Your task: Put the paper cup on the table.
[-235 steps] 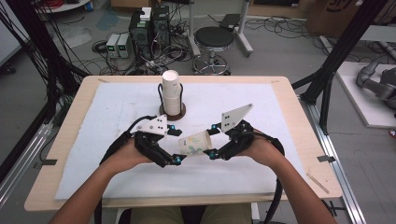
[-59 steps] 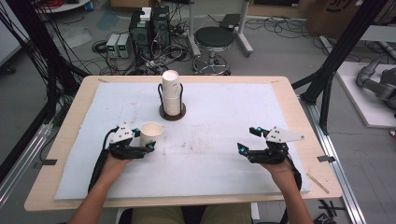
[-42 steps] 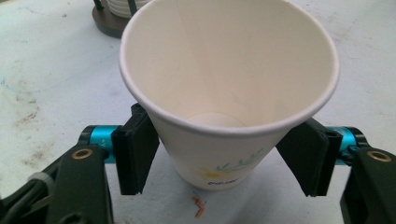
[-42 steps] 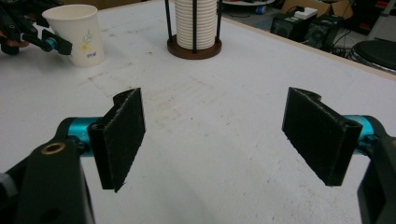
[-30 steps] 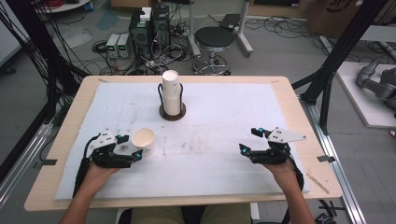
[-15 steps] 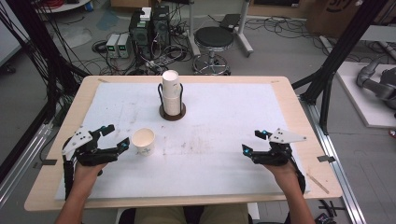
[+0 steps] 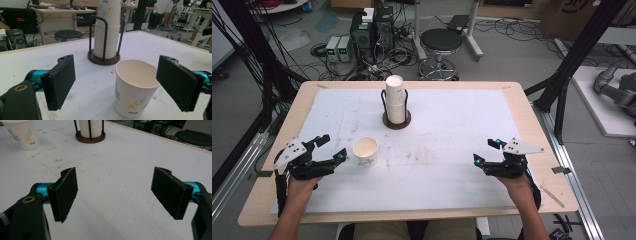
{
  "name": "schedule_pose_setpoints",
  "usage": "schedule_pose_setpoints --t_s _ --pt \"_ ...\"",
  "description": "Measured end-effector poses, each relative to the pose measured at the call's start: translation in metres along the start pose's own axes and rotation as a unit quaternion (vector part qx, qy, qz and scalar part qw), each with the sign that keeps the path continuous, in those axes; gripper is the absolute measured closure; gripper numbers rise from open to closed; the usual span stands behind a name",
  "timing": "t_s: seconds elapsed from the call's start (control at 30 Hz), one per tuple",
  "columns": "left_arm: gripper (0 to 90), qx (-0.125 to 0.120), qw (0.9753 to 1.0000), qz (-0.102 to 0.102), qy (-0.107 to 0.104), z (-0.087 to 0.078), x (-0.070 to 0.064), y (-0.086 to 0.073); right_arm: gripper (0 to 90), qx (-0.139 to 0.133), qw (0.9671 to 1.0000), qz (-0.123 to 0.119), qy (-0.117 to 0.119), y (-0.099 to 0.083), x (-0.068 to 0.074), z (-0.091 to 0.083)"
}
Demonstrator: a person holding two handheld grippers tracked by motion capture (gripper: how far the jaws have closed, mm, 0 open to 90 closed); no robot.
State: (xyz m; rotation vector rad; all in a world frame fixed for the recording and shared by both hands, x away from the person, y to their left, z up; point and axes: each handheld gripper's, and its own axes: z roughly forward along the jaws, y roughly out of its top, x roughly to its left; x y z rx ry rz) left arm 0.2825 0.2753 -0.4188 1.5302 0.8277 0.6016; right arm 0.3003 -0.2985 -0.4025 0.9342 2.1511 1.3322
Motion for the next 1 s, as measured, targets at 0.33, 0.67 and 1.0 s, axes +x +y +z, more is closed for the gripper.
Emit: schedule_pose_setpoints --t_s 0.33,0.67,1.0 --pt "15.9 0.004 1.0000 0.002 -0.003 0.0030 -0.0006 -0.0002 21.7 0.000 1.0000 -0.004 -0.001 -0.0011 0.0010 -0.0021" --pt "16.5 0.004 1.0000 0.002 -0.003 0.0018 -0.0007 -0.0004 21.7 0.000 1.0000 -0.006 0.000 -0.0008 0.0010 -0.0013" --pt "16.4 0.002 1.0000 0.002 0.001 0.0002 -0.0001 -0.0006 21.7 0.000 1.0000 -0.004 0.004 0.0001 0.0008 -0.0001"
